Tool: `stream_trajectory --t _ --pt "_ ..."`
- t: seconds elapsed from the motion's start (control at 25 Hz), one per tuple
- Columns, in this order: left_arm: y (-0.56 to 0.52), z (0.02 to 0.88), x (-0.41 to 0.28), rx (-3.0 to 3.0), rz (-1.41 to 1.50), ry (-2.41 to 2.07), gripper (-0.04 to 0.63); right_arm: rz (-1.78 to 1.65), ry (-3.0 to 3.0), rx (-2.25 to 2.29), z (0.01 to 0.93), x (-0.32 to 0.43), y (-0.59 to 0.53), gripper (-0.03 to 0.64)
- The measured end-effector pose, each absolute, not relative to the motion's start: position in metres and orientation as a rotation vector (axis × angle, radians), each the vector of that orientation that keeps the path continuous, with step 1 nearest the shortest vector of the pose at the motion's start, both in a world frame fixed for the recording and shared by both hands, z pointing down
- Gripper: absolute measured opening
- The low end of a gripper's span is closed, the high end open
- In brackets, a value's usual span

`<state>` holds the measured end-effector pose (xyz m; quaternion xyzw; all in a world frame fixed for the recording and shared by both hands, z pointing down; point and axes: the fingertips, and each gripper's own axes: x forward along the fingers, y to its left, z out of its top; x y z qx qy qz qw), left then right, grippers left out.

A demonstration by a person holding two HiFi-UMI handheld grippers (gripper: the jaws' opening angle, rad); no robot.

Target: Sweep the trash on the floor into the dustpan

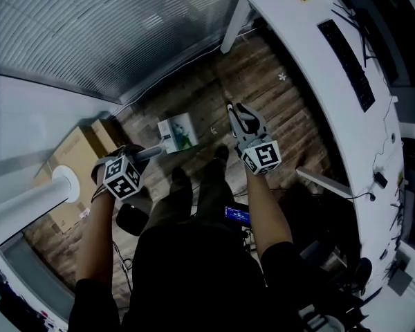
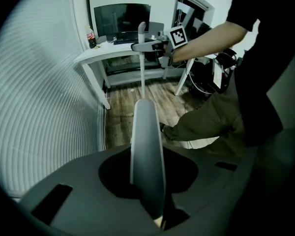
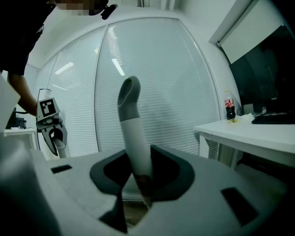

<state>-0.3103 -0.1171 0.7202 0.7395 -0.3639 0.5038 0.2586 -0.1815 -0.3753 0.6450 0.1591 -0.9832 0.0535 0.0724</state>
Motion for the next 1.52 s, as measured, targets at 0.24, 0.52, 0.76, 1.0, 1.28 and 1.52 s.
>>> stream_trajectory --t 0.24,0.52,0.76,1.0,1.28,1.52 --pt "-0.119 0.72 -0.309 2.026 1.356 -0.98 0.058 0.267 -2.994 0.531 0.64 -0.194 -0.352 0.099" --pt "-0.117 0.719 -0.309 2.045 1.343 -0.996 0.057 0.318 -3.044 0.49 0.63 -0.214 -0.323 0.1" --pt "-0.116 0.72 -0.308 2.052 1.332 -1.0 0.057 0.411 -3.097 0.474 0.619 -0.235 -0.306 0.1" --pt "-0.113 0.719 -0.307 2.056 1.323 -1.007 0.057 0.395 -3.156 0.398 0.599 -0.249 -0.293 0.087" --pt "-0.109 0.721 -0.313 2.054 1.347 -1.02 0.058 0.111 -3.181 0.258 0.552 -0.247 -0.274 0.063" --pt "-0.104 0.723 -0.32 2.049 1.397 -1.036 0.063 0.043 -3.175 0.305 0.526 -0.227 -0.28 0.063"
